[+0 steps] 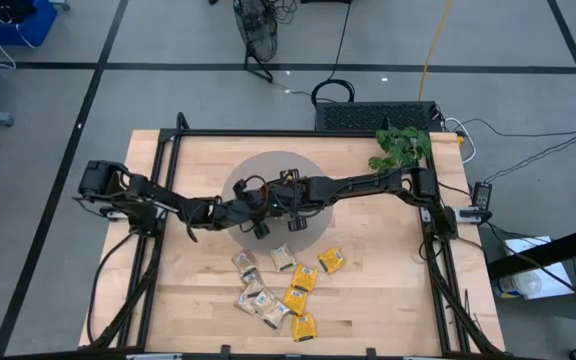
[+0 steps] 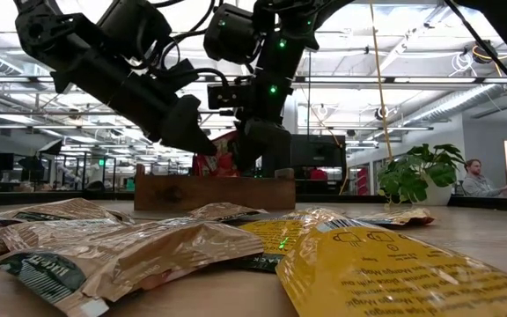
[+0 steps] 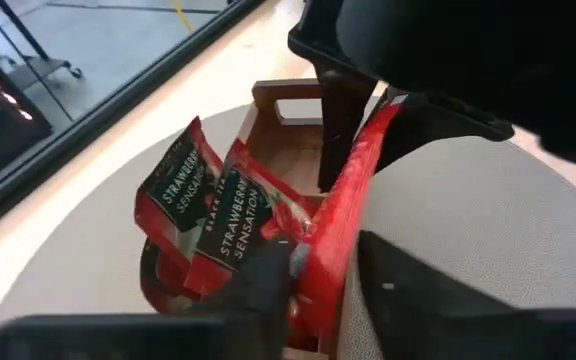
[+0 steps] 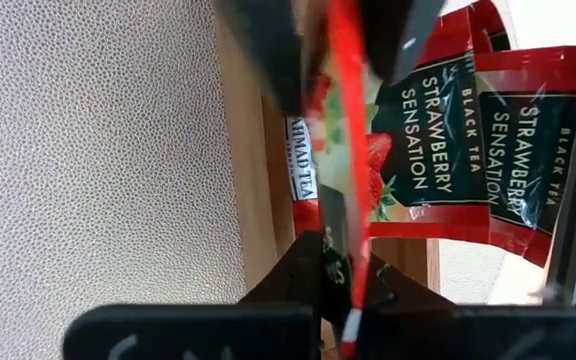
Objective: Pick & Place Tea
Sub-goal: Put the red tea bag into the wooden organizer
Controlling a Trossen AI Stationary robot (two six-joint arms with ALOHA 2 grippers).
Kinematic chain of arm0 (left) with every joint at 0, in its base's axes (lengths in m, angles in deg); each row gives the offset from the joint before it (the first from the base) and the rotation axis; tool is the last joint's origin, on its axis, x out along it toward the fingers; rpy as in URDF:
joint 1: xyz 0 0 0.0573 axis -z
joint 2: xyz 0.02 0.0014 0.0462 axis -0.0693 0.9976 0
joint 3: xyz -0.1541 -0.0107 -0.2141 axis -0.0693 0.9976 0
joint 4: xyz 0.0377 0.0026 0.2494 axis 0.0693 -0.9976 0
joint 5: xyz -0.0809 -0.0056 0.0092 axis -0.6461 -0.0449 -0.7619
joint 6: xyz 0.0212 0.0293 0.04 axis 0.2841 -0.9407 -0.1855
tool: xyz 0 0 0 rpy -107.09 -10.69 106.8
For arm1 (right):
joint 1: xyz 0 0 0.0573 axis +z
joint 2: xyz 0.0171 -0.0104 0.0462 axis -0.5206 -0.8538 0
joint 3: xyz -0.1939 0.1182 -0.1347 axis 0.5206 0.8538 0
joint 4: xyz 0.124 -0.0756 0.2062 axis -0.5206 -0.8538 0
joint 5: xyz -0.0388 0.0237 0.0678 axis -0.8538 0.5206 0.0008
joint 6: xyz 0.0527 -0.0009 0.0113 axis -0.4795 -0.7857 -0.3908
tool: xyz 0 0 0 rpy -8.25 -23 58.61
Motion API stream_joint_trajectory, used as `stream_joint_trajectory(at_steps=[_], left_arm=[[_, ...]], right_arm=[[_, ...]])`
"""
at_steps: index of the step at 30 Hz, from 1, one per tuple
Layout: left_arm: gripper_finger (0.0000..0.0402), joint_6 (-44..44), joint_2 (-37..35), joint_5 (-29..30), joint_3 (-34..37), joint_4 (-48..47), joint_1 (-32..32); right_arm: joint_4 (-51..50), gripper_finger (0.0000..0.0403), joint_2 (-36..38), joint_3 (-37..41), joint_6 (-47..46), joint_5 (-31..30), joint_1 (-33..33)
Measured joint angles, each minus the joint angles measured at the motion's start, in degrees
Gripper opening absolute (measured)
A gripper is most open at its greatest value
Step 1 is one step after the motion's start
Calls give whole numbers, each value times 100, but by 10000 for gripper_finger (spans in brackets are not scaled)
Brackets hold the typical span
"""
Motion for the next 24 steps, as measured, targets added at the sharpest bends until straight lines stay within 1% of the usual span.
stream_joint_trajectory(at_steps=[3,4,8,12,14,17,20,24], left_arm=[[30,13,0,-222,0,19,-64],[18,49,0,-265,0,19,-76],[20,78,0,-263,0,20,-83],[12,72,0,-236,0,23,-81],[12,61,0,-207,0,30,-81],[11,60,0,-124,0,34,-85],[11,137,0,-78,4,48,-83],[11,235,-7,166,78,104,-45]], right_arm=[[-4,0,0,0,-36,-2,0],[-18,0,0,0,-58,-2,0],[-35,0,0,0,-170,-2,0],[-37,1,0,0,-427,-4,2],[-100,10,29,0,-493,-1,10],[-133,43,44,0,-560,-2,32],[-160,88,101,0,-695,-6,64],[-343,142,320,0,-849,-22,106]])
